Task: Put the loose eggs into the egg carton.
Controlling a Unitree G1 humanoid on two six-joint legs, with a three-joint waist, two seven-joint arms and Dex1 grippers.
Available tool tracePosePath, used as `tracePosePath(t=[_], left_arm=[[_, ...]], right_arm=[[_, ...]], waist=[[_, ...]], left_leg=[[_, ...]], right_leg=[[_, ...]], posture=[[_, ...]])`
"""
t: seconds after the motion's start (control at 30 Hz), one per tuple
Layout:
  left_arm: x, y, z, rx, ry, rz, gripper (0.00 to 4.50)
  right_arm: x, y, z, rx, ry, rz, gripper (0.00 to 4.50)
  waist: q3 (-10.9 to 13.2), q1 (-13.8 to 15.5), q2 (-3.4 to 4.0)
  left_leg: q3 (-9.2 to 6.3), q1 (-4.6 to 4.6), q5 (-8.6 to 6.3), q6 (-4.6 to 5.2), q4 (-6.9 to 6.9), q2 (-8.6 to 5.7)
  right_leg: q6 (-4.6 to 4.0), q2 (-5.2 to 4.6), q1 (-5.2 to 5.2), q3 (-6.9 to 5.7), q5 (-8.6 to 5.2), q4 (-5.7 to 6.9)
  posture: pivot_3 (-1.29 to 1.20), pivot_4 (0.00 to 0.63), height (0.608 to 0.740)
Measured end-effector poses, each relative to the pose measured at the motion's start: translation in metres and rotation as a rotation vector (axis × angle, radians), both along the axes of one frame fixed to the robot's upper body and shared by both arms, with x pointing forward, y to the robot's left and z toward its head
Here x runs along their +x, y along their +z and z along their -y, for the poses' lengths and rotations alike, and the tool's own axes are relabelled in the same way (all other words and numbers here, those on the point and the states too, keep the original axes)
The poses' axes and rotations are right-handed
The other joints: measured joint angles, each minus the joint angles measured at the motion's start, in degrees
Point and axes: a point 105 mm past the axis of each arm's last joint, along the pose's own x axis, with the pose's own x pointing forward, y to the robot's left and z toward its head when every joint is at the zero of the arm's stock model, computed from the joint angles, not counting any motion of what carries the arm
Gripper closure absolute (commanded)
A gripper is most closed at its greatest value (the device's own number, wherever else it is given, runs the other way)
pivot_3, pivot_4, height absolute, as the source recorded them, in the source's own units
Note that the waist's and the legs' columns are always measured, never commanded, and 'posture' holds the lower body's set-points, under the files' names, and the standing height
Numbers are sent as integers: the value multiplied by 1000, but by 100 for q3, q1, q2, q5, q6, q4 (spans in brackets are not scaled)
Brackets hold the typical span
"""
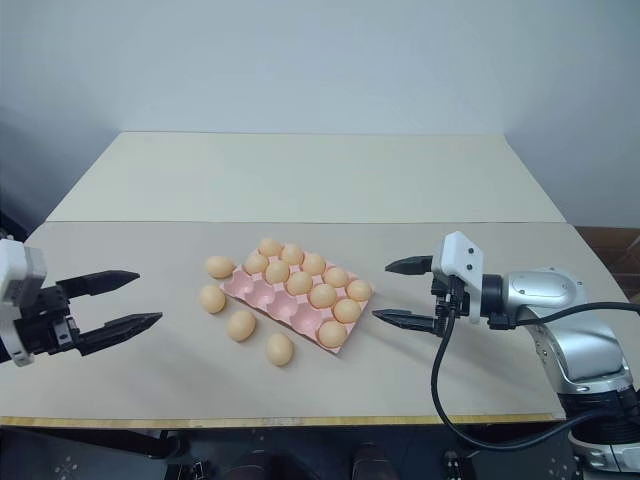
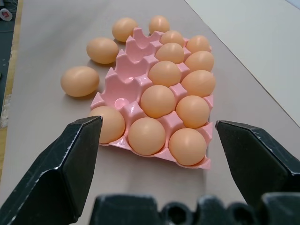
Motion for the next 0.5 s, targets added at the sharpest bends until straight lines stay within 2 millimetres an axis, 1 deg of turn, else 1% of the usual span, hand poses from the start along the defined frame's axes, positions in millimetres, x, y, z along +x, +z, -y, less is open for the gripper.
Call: tracePosePath(t=[0.23,0.43,0.5], left_arm=[[2,4,1,-24,5,11,12],[-4,2,4,29,-55,-19,12],[-4,3,6,29,-74,-15,12]], right_arm=[[0,0,0,0,0,0,0],[3,-1,3,3,-11,-10,0],[5,4,4,-5,-5,2,0]], waist=[[0,3,0],[0,-1,0],[1,1,2]], left_leg=[[0,0,0,0,0,0],[1,0,0,0,0,0],[1,1,0,0,0,0]], right_leg=[[0,0,0,0,0,0],[0,0,0,0,0,0],[0,0,0,0,0,0]], posture=[[0,150,740],[0,150,740],[0,150,740]])
